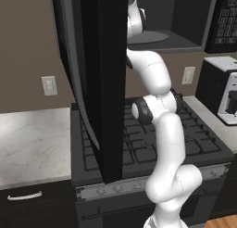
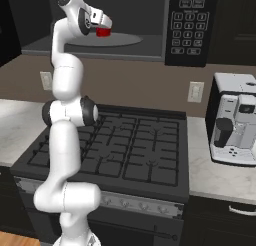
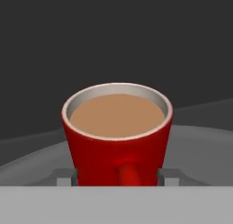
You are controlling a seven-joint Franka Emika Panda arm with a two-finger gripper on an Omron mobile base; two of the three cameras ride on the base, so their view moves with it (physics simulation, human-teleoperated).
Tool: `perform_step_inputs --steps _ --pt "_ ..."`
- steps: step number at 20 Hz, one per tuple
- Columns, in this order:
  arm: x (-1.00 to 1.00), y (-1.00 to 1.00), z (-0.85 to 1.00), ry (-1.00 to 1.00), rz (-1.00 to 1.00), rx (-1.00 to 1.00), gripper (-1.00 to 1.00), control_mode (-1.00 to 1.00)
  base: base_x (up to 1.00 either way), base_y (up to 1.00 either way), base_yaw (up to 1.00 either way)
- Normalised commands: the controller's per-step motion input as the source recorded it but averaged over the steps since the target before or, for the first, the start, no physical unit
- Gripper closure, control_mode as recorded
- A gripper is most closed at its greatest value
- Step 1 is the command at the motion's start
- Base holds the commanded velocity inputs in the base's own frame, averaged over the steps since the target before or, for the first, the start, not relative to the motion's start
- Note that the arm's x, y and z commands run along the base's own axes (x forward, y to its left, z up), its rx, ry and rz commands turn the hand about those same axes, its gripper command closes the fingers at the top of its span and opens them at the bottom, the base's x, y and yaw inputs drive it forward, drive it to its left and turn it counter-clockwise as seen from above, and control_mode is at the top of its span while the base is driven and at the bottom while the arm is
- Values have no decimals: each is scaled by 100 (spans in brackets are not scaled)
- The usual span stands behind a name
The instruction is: Pick the cup of tea, navigate to the dining table, and place it on the saucer.
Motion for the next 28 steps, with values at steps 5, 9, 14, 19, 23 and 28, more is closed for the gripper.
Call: perform_step_inputs --steps 5,9,14,19,23,28 --pt "3 0 0 0 0 0 100 -100 0 0 0" --pt "0 0 0 0 0 0 100 -100 0 0 0" --pt "-17 -1 0 -1 0 0 100 -100 0 0 0" --pt "-89 0 0 -11 1 0 100 -100 0 0 0" --pt "-100 0 -1 -18 3 0 100 -100 0 0 0" --pt "-100 0 -15 -11 0 0 100 -100 0 0 0"
